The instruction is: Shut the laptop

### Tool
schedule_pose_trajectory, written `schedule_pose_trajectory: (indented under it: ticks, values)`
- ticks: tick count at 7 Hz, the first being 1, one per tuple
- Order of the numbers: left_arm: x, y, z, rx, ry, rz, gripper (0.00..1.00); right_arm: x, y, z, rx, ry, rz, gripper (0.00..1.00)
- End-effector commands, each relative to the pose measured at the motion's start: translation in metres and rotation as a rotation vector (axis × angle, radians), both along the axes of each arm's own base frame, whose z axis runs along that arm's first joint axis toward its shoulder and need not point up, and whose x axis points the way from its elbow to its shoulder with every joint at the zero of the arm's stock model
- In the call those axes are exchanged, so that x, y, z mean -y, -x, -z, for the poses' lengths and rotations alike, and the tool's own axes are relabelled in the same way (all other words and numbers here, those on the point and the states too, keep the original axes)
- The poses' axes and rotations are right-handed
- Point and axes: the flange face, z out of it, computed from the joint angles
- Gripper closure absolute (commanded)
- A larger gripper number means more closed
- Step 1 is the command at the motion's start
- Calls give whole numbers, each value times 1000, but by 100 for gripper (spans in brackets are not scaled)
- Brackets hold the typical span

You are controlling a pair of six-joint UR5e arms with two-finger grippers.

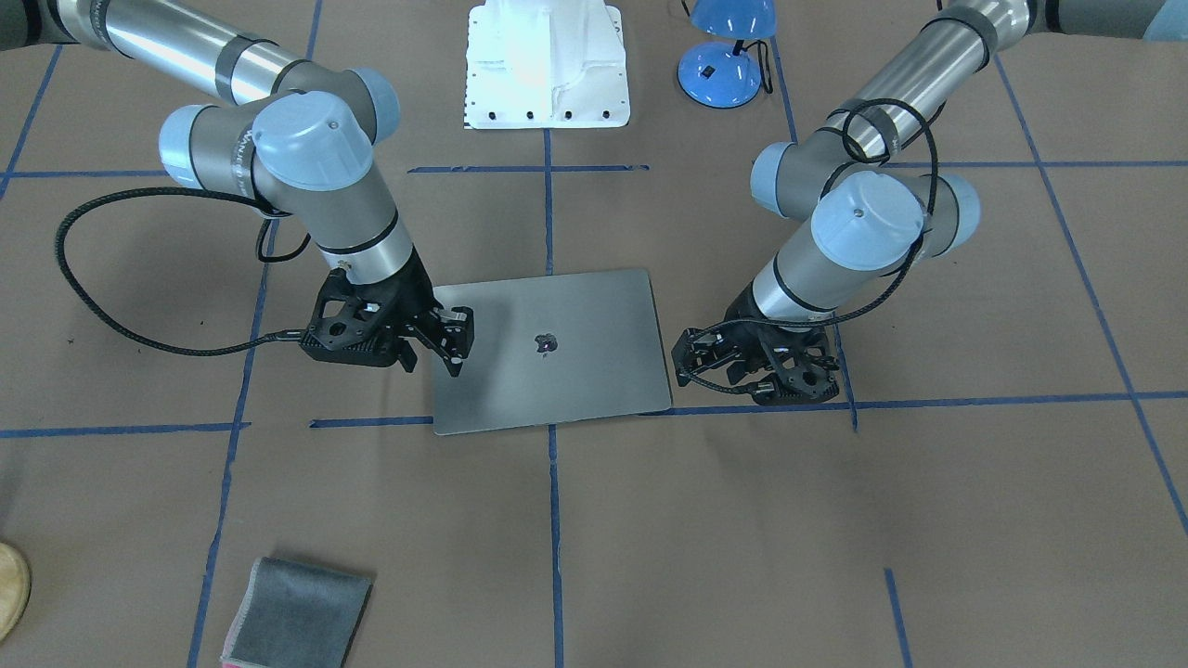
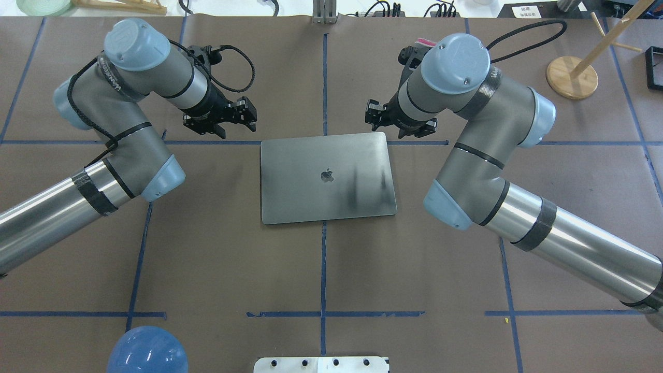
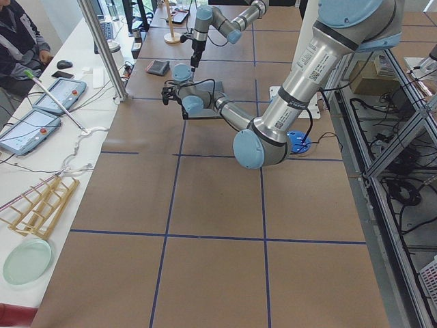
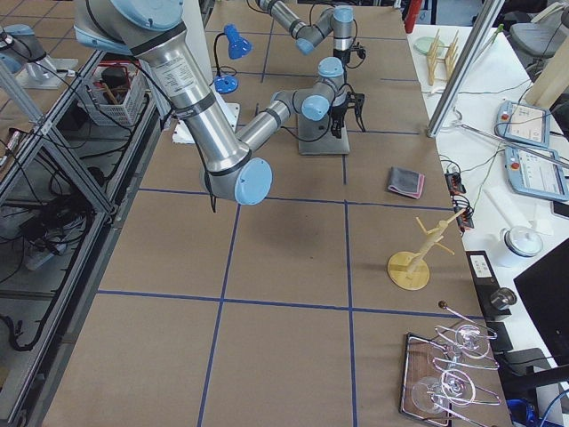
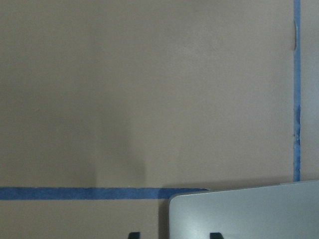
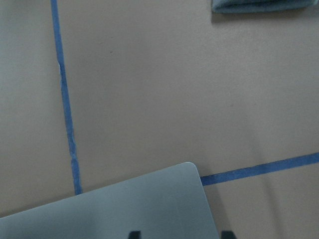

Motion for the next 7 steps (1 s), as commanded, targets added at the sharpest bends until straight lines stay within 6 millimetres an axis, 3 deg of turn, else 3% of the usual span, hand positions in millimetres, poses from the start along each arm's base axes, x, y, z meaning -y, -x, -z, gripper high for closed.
schedule_pose_trajectory:
  ticks: [1,2,3,4,5,6,7]
  values:
    - [-9,72,-5,158,-53,-81,1,7,-74,-29,-123,-68,89,1]
    - [-3,124,-13,235,-114,-135,0,7,-121,-60,-160,-89,149,1]
    - [-8,181,-52,298,-192,-207,0,4,-181,-99,-156,-101,214,1]
    - [-6,244,-102,343,-246,-254,0,-1,-242,-140,-172,-135,267,1]
    - [-16,314,-157,328,-269,-306,0,-9,-311,-190,-199,-173,319,1]
    - [-32,373,-197,301,-258,-302,0,-27,-370,-235,-196,-203,373,1]
    - [-61,426,-239,275,-238,-290,0,-53,-425,-278,-189,-223,406,1]
